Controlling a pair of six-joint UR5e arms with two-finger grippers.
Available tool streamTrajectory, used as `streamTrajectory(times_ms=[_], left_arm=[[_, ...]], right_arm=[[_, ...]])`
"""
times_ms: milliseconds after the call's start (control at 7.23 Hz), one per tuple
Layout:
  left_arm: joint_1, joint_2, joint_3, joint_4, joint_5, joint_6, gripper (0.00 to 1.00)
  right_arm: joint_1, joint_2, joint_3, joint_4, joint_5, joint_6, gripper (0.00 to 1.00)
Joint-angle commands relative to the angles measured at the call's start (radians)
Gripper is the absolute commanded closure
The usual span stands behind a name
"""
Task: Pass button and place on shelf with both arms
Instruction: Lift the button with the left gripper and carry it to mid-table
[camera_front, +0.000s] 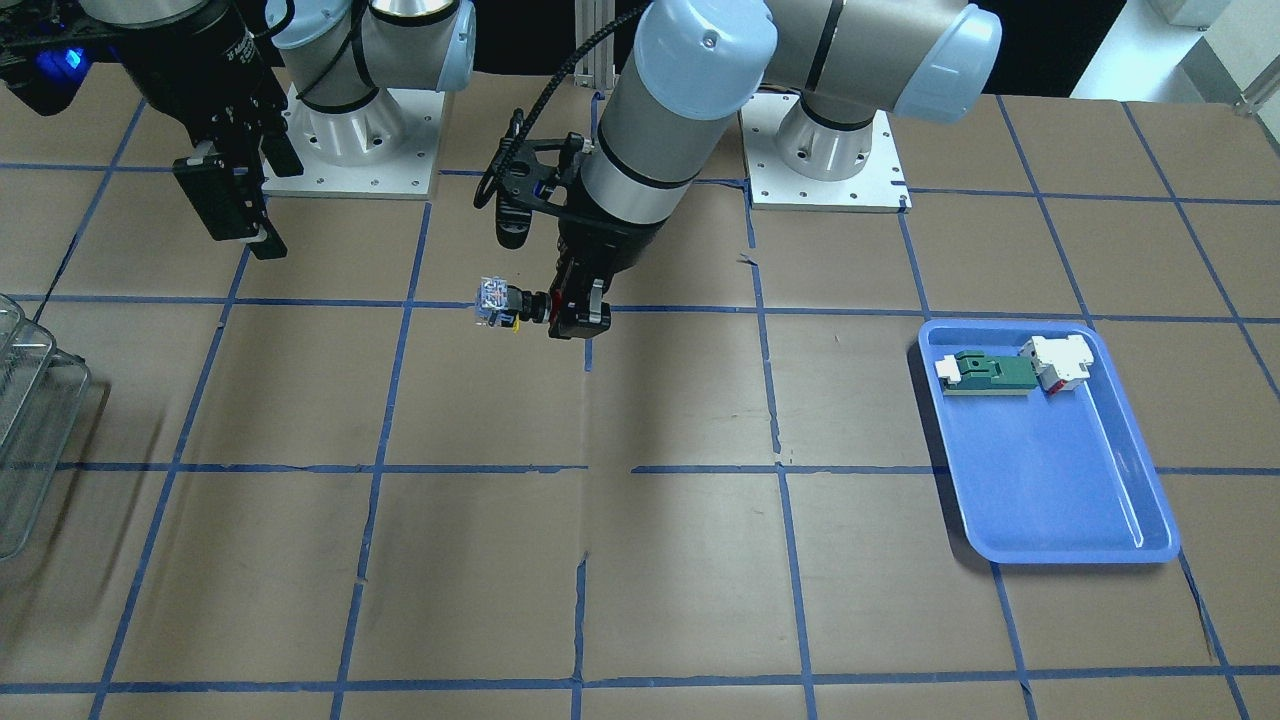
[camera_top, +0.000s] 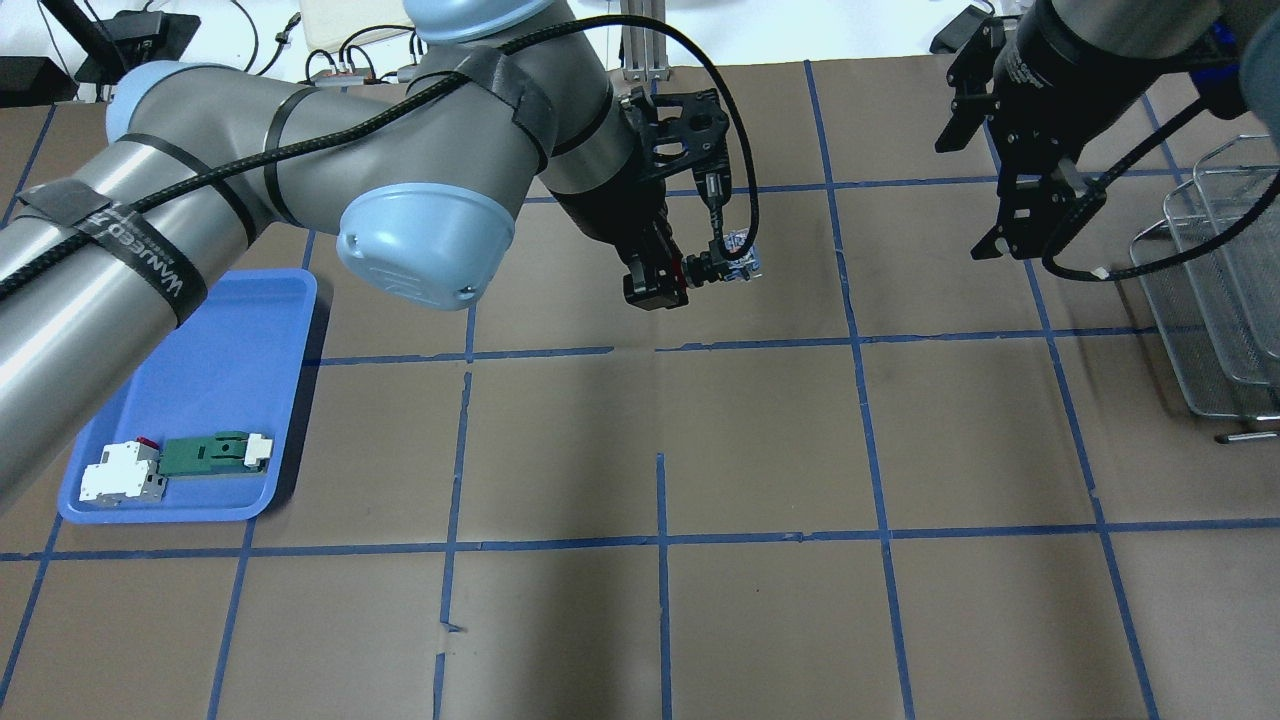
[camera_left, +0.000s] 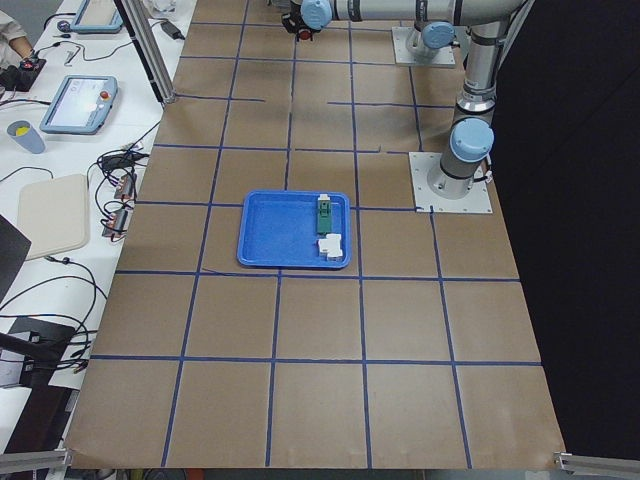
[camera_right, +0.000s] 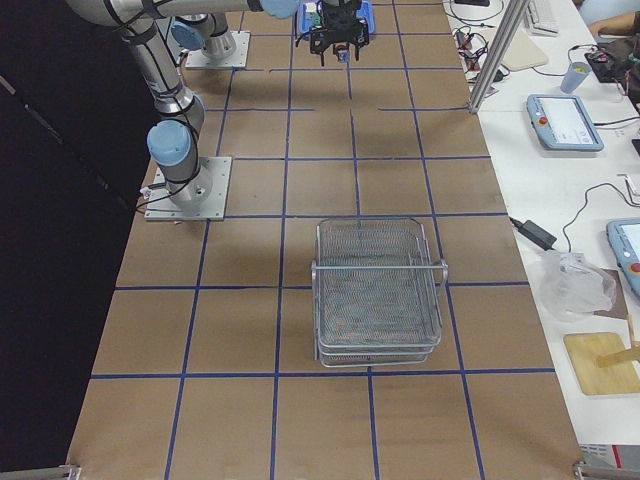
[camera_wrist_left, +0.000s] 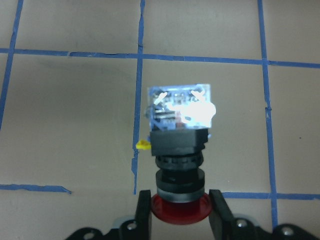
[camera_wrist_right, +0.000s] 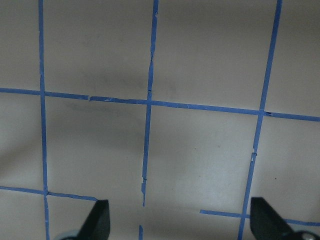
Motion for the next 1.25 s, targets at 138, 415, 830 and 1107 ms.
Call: streamTrajectory(times_ms=[138,415,830,1107], left_arm=[[-0.024,0.035,0.077,-0.199,0.091,-0.044,1.0],[-0.024,0.034,0.076,-0.199,0.088,-0.042,1.0],[-0.025,0.034,0.076,-0.199,0.087,-0.048,1.0],[-0.024,0.032,0.085,-0.201,0.082,-0.048,1.0]], right_arm=[[0.007,0.031,-0.017,0.007,0.014,0.06,0.0],[0.007,0.031,-0.019,0.003,0.08,0.066,0.0],[-0.002,0.041,0.001,0.007,0.189,0.049,0.0],[-0.017,0.055,0.018,0.001,0.227,-0.017,0.0]])
